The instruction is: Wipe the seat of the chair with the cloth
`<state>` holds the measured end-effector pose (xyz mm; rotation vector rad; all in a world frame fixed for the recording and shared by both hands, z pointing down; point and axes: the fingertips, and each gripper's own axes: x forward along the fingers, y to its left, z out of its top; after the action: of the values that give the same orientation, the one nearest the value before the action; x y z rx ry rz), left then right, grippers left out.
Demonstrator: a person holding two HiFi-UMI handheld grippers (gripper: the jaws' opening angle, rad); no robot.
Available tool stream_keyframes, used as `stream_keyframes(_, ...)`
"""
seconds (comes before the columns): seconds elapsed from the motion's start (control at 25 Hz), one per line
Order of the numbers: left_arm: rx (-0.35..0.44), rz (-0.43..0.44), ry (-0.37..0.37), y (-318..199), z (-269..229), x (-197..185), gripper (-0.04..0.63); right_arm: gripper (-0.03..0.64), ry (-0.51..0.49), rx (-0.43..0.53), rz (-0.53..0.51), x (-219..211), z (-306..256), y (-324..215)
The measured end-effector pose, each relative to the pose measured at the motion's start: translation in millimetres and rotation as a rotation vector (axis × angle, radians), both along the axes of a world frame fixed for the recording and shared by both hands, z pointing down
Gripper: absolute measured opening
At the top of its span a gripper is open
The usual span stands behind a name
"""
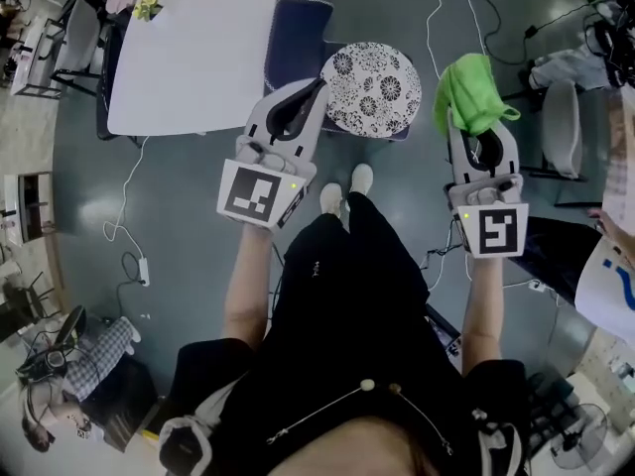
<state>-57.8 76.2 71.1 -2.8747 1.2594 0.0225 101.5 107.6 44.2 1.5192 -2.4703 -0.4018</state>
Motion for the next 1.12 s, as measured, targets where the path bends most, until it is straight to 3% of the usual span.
stream_keyframes(0.2, -0.043, -0.051, -0.005, -41, 20, 16, 0.008, 0.057, 0.063, -0.027, -0.103, 3, 30, -52)
stream_keyframes(0.36, -0.077, -0.100, -0.003, -74, 34, 28, 0.008, 0.057, 0.184, -0.116, -0.170, 10, 76, -98)
stream_keyframes(0.48, -0.105, -0.140, 0.007, -89, 43, 31, 0.008, 0.057, 0.169, -0.169, -0.199, 14, 103, -135)
stream_keyframes(0.6, -0.154, -0.166, 0.066, -99, 58, 30, 0.008, 0.055, 0.185, -0.219, -0.212, 14, 135, -173)
stream_keyframes(0.72, -0.159, -0.157, 0.101, -103, 73, 36, 0.008, 0.057, 0.201, -0.257, -0.213, 9, 171, -206)
stream_keyframes(0.84, -0.148, -0.131, 0.077, -101, 93, 51, 0.008, 0.057, 0.243, -0.294, -0.210, 3, 213, -236)
stream_keyframes(1.12, -0.297, -0.027, 0.072, -102, 175, 73, 0.008, 0.055, 0.398, -0.366, -0.247, -19, 335, -300)
